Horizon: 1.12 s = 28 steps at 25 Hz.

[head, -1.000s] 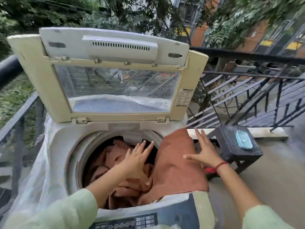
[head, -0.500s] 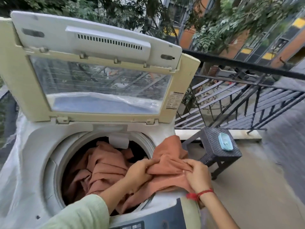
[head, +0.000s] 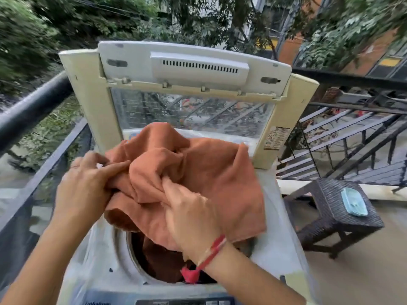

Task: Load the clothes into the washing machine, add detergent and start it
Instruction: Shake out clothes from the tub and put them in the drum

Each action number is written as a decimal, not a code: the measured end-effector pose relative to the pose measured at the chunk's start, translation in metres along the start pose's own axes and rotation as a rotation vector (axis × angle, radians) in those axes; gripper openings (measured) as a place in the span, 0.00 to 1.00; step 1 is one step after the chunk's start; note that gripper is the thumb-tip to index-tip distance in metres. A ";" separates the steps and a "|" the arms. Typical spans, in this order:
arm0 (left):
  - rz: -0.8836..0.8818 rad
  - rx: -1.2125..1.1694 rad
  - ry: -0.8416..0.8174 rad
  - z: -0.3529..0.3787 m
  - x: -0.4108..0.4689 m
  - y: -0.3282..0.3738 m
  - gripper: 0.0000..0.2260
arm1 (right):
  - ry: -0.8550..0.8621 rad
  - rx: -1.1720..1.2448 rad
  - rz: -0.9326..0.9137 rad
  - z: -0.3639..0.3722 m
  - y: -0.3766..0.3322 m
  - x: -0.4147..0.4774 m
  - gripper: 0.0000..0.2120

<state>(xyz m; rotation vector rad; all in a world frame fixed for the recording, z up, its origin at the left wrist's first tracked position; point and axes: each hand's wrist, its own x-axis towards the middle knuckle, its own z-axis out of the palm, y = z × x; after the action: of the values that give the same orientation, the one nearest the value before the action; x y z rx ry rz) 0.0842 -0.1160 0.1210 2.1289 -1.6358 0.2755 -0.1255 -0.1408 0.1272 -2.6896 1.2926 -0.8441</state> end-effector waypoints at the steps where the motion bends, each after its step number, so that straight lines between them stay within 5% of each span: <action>1: 0.008 0.083 -0.125 0.010 -0.001 -0.014 0.28 | -0.184 -0.124 0.030 0.016 -0.002 0.001 0.25; 4: 0.113 0.262 -0.801 0.060 -0.017 -0.016 0.30 | -0.980 -0.204 0.172 0.043 0.029 -0.013 0.22; 6: 0.260 0.298 -1.108 0.092 -0.031 0.008 0.31 | -1.168 -0.177 0.212 0.040 0.057 -0.027 0.20; 8: 0.290 0.153 -1.242 0.112 -0.030 0.034 0.31 | -1.154 -0.124 0.277 0.034 0.084 -0.036 0.21; 10: 0.285 0.007 -1.197 0.123 -0.014 0.052 0.29 | -1.103 -0.081 0.328 0.033 0.107 -0.041 0.24; 12: 0.257 -0.026 -0.925 0.132 0.003 0.060 0.29 | -1.068 -0.048 0.355 0.041 0.123 -0.047 0.28; 14: 0.135 0.026 -0.808 0.142 0.006 0.063 0.40 | -1.036 -0.028 0.376 0.056 0.129 -0.051 0.37; 17: 0.038 0.233 -1.078 0.183 -0.015 0.060 0.59 | -1.037 -0.054 0.370 0.107 0.129 -0.045 0.50; 20: -0.019 0.202 -1.303 0.252 -0.049 0.030 0.65 | -1.147 -0.038 0.387 0.178 0.136 -0.043 0.55; 23: -0.089 0.161 -1.310 0.295 -0.080 0.002 0.64 | -1.294 0.067 0.480 0.229 0.150 -0.060 0.61; 28: 0.056 0.318 -1.254 0.341 -0.116 0.008 0.66 | -1.476 0.165 0.676 0.274 0.160 -0.112 0.65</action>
<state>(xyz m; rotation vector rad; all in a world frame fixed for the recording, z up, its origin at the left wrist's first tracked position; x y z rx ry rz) 0.0074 -0.1721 -0.2262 2.6783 -2.3516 -1.0757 -0.1614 -0.2154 -0.1990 -1.6090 1.2796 0.8969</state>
